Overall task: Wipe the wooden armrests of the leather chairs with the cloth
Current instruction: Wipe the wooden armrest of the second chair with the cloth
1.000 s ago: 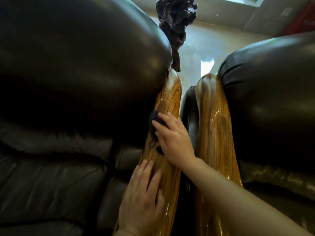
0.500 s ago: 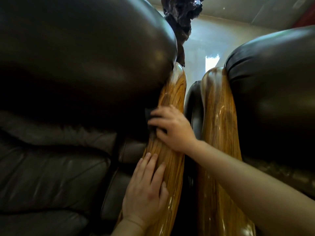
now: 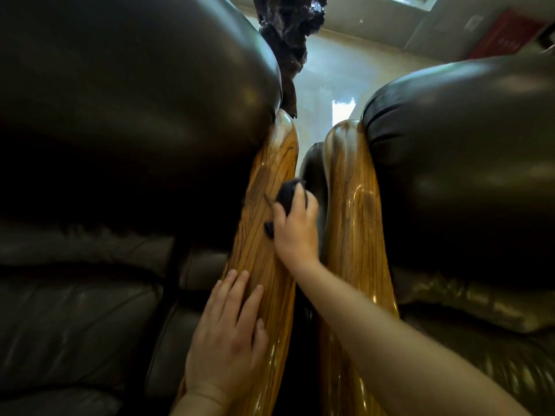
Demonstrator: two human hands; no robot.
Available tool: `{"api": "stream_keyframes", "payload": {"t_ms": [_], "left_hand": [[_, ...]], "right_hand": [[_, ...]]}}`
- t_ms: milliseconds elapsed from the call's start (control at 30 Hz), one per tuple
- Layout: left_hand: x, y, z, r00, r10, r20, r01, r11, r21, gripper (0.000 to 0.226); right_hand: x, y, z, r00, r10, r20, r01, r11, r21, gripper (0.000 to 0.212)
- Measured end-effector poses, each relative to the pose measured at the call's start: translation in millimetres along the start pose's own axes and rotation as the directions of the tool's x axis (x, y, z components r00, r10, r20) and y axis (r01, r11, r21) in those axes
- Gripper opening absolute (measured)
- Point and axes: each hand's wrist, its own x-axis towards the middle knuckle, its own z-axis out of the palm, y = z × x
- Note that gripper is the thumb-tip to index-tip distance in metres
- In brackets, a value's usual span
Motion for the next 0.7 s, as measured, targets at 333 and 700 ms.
{"api": "stream_keyframes", "payload": {"t_ms": [333, 700], "left_hand": [[-1.7, -4.6, 10.4, 0.998, 0.019, -0.062, -0.020, 1.000, -0.017, 0.049], [2.6, -3.8, 12.0, 0.988, 0.053, -0.145, -0.051, 0.999, 0.015, 0.047]], "right_hand": [[115.2, -15.8, 18.1, 0.997, 0.008, 0.078, -0.002, 0.997, -0.077, 0.072], [31.5, 6.1, -2.2, 0.594, -0.691, 0.412, 0.797, 0.574, -0.187, 0.039]]}}
